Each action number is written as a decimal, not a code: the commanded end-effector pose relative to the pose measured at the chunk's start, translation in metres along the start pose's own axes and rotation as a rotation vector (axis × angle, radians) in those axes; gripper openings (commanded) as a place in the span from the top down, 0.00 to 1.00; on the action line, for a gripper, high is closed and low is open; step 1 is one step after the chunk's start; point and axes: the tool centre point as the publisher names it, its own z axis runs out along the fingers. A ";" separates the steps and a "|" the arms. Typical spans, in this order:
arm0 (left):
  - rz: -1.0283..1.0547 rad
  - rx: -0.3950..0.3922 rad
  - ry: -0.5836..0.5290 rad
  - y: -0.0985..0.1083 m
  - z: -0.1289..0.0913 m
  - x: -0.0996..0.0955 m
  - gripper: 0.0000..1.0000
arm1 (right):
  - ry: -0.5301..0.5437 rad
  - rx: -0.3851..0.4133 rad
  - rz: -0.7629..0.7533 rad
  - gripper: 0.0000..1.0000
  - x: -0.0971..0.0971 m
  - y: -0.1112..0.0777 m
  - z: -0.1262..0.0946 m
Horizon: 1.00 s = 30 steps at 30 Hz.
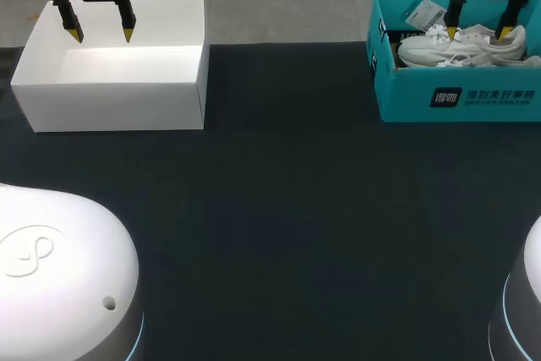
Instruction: Take the shoe out of the shoebox, open the shoe tongue, remove and reinsert the insole, then place the shoe into the shoebox
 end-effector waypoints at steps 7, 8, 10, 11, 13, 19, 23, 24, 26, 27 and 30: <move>0.000 0.000 -0.002 0.000 0.000 0.000 0.00 | 0.000 0.000 0.000 0.00 0.000 0.000 0.000; 0.000 0.000 -0.002 0.000 0.000 0.000 0.00 | 0.000 0.000 0.000 0.00 0.000 0.000 0.000; 0.000 0.000 -0.002 0.000 0.000 0.000 0.00 | 0.000 0.000 0.000 0.00 0.000 0.000 0.000; 0.000 0.000 -0.002 0.000 0.000 0.000 0.00 | 0.000 0.000 0.000 0.00 0.000 0.000 0.000; 0.000 0.000 -0.002 0.000 0.000 0.000 0.00 | 0.000 0.000 0.000 0.00 0.000 0.000 0.000; 0.000 0.000 -0.002 0.000 0.000 0.000 0.00 | 0.024 -0.007 0.018 0.00 -0.004 0.003 0.002; 0.000 0.000 -0.002 0.000 0.000 0.000 0.00 | 0.009 -0.076 0.062 0.00 -0.031 0.014 0.004; 0.000 0.000 -0.002 0.000 0.000 0.000 0.00 | 0.008 -0.091 0.075 0.00 -0.044 0.018 0.004; 0.000 0.000 -0.002 0.000 0.000 0.000 0.00 | 0.004 -0.123 0.072 0.00 -0.064 0.021 0.005; 0.000 0.000 -0.002 0.000 0.000 0.000 0.00 | -0.009 -0.138 0.061 0.00 -0.072 0.023 0.006; 0.000 0.000 -0.002 0.000 0.000 0.000 0.00 | -0.019 -0.138 0.066 0.00 -0.094 0.029 0.017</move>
